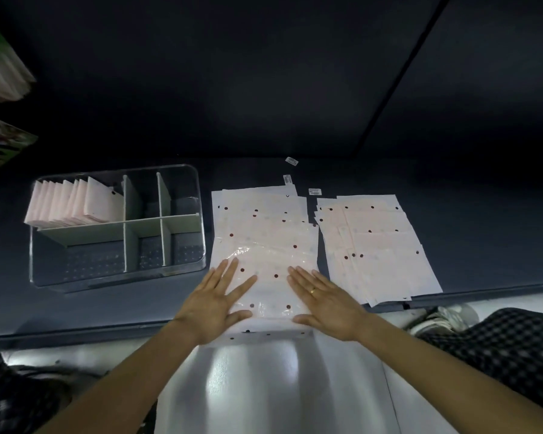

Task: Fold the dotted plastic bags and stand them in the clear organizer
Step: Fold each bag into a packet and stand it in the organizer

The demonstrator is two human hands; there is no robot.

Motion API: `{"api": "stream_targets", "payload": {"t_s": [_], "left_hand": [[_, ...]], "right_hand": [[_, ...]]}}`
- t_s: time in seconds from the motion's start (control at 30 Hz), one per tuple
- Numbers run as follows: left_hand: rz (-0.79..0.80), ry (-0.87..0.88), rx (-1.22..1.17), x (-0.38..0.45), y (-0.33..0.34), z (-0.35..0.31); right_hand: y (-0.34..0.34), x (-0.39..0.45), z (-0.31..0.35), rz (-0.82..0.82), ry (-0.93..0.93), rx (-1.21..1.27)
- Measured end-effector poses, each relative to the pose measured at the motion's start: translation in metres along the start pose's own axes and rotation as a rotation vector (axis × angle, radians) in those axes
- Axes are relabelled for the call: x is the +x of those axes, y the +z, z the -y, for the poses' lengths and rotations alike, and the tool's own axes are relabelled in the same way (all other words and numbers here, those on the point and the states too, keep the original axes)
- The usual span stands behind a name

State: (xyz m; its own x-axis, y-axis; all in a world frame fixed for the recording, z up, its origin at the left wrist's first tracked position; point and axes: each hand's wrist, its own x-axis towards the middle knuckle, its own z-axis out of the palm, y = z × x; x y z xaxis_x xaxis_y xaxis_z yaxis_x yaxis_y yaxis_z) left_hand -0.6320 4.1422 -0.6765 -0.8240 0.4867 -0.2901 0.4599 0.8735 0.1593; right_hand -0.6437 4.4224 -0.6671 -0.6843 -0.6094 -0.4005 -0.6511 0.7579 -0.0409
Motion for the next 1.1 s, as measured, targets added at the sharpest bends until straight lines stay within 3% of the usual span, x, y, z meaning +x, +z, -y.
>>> {"api": "stream_targets", "payload": {"t_s": [0.1,0.23,0.37,0.47,0.57,0.73,0.83,1.0,1.1], "left_hand": [[0.000,-0.036,-0.023,-0.014,0.003,0.011],[-0.009,-0.101,-0.100,-0.020,-0.001,0.007],[-0.071,-0.152,-0.150,-0.019,-0.013,-0.002],[-0.090,-0.138,-0.143,-0.021,-0.020,-0.007],[-0.121,-0.128,-0.208,-0.021,-0.023,-0.010],[-0.253,-0.157,-0.485,-0.016,-0.025,-0.006],[-0.296,-0.246,-0.593,-0.014,-0.029,-0.002],[-0.284,-0.386,-0.729,-0.010,-0.026,-0.009],[-0.296,-0.509,-0.800,-0.003,-0.025,-0.014]], "right_hand": [[-0.006,-0.011,-0.005,0.001,0.055,-0.015],[-0.017,0.002,0.008,-0.385,0.081,-0.037],[-0.019,0.018,0.015,-0.503,0.056,-0.001],[-0.025,0.023,0.014,-0.437,0.061,-0.064],[-0.025,0.027,0.005,-0.256,0.047,-0.018],[-0.040,0.020,-0.011,-0.322,0.120,0.520],[-0.056,0.011,-0.022,-0.182,0.098,0.774],[-0.073,0.011,-0.035,0.041,0.107,0.989],[-0.070,0.025,-0.039,-0.083,0.260,1.087]]}}
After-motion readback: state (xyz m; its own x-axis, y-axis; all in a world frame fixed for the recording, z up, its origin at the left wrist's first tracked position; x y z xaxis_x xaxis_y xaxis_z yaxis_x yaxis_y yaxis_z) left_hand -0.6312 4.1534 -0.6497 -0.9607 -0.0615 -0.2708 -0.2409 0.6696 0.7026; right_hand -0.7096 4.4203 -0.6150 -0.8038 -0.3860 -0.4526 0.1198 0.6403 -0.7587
